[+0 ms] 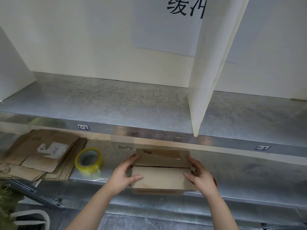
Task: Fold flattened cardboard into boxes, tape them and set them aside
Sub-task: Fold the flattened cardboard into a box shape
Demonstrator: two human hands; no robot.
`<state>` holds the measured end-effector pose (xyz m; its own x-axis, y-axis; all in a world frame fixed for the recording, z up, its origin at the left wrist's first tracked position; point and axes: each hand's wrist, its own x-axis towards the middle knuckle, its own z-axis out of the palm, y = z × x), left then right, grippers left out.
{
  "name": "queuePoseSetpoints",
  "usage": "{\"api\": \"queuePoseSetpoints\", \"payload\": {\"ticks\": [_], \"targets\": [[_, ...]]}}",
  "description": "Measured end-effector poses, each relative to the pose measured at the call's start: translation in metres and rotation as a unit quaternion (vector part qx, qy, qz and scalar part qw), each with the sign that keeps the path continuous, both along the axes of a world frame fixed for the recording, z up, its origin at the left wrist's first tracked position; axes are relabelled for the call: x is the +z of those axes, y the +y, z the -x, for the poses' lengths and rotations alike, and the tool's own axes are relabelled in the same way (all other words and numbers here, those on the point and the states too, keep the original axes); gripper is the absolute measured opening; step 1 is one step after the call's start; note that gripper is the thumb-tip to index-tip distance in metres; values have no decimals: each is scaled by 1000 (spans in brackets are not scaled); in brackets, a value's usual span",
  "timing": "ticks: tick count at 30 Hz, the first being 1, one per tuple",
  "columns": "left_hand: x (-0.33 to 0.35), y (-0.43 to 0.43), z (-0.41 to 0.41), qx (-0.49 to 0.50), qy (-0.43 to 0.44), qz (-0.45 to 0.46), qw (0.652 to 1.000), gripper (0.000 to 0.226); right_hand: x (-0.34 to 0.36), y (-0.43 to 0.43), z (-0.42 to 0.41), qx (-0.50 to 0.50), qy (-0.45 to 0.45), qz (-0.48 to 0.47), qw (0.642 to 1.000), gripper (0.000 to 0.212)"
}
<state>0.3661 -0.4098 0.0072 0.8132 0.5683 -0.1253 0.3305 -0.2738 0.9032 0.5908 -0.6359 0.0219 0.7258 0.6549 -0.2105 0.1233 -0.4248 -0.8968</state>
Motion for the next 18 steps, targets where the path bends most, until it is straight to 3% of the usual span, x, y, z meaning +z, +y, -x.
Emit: {"api": "queuePoseSetpoints", "payload": {"ticks": [6, 18], "targets": [[-5, -2, -6, 6, 24, -27, 999, 65, 4, 8, 8, -13, -49, 32, 998, 62], [4, -3, -8, 12, 28, 26, 999, 75, 9, 5, 6, -11, -92, 98, 991, 64]]}}
